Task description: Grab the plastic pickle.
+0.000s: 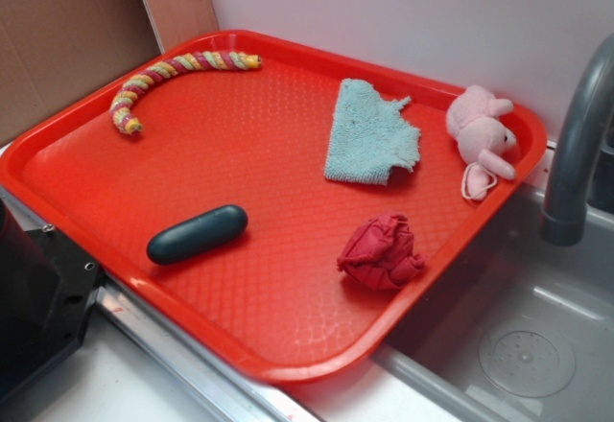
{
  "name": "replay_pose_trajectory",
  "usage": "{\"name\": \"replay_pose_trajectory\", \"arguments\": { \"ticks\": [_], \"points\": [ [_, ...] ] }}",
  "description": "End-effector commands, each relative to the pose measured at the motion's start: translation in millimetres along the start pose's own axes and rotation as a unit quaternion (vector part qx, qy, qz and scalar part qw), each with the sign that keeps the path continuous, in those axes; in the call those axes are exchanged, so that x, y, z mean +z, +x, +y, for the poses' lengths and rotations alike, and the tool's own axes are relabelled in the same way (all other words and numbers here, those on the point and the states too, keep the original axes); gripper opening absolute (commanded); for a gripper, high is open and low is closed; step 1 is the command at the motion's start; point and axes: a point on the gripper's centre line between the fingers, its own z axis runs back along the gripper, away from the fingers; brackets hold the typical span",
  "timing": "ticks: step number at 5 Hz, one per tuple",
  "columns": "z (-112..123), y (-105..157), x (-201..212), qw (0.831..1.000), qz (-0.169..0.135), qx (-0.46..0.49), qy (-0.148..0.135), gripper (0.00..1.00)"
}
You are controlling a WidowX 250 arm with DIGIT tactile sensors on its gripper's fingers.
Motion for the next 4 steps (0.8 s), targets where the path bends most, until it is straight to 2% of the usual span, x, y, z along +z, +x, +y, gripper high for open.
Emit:
{"name": "replay_pose_trajectory", "arguments": {
  "ticks": [1, 2, 3, 4],
  "points": [
    [0.0, 0.0, 0.0, 1.0, 0.0, 0.0, 0.0, 1.0],
    [-27.8, 14.5, -53.2, 0.996, 0.029, -0.072, 0.051, 1.0],
    [-49.4, 19.4, -102.8, 0.991, 0.013, -0.132, 0.022, 1.0],
    [-62.4, 16.3, -146.7, 0.987, -0.005, -0.159, -0.019, 1.0]
  ]
}}
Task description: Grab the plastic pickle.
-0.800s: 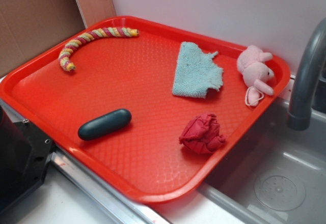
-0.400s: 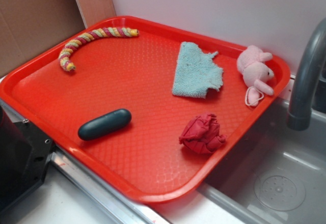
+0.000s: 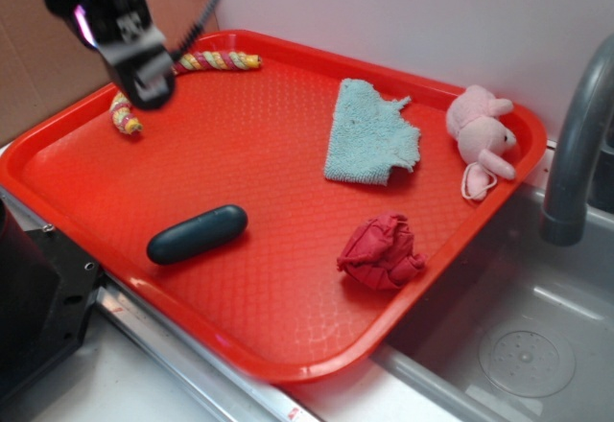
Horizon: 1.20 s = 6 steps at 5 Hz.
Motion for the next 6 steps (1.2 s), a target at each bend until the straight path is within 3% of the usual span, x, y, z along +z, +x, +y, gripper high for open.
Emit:
{"name": "replay_pose_trajectory", "arguments": {
  "ticks": [1, 2, 3, 5, 6],
  "points": [
    [-25.4, -8.5, -79.9, 0.998, 0.005, -0.042, -0.048, 1.0],
    [-25.9, -15.0, -104.3, 0.996, 0.025, -0.044, -0.068, 1.0],
    [-26.1, -22.3, -113.5, 0.997, 0.033, -0.041, -0.048, 0.0],
    [-14.1, -25.8, -93.5, 0.999, 0.013, -0.014, -0.041, 0.0],
    [5.6, -23.8, -57.6, 0.999, 0.007, 0.036, -0.03, 0.0]
  ]
}}
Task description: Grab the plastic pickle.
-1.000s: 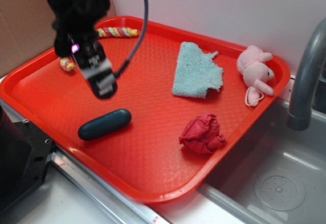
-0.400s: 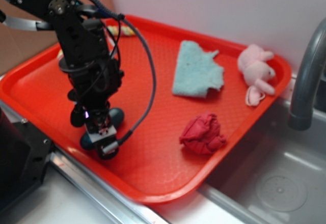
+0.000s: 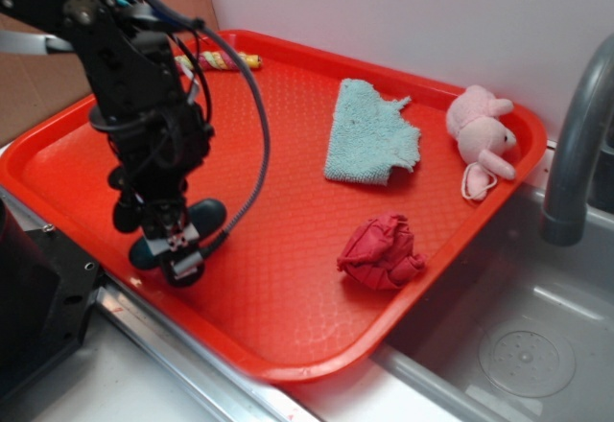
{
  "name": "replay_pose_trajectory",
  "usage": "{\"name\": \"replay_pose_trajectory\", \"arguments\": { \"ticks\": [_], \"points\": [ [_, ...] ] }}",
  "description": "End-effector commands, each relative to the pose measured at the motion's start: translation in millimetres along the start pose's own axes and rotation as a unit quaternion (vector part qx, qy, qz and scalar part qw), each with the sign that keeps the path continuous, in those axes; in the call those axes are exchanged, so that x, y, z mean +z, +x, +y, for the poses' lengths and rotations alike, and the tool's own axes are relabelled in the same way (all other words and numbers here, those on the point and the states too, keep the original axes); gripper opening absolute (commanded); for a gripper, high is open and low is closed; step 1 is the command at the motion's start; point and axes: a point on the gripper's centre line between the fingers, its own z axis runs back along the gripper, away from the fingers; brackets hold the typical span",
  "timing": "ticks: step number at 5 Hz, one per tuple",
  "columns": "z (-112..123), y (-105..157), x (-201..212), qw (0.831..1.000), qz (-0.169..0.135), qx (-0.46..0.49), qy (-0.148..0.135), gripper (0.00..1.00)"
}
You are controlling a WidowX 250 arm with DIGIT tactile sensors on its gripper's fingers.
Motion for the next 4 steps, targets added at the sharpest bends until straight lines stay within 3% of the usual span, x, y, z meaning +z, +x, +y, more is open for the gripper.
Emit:
{"name": "replay_pose_trajectory", "arguments": {
  "ticks": [1, 2, 3, 4],
  "points": [
    [52.2, 5.7, 92.8, 0.987, -0.028, 0.158, 0.013, 0.0],
    [76.9, 7.5, 145.5, 0.976, -0.063, 0.206, 0.039, 0.0],
    [86.1, 18.4, 188.9, 0.972, -0.104, 0.207, 0.044, 0.0],
    [85.0, 26.4, 195.5, 0.972, -0.115, 0.199, 0.042, 0.0]
  ]
}}
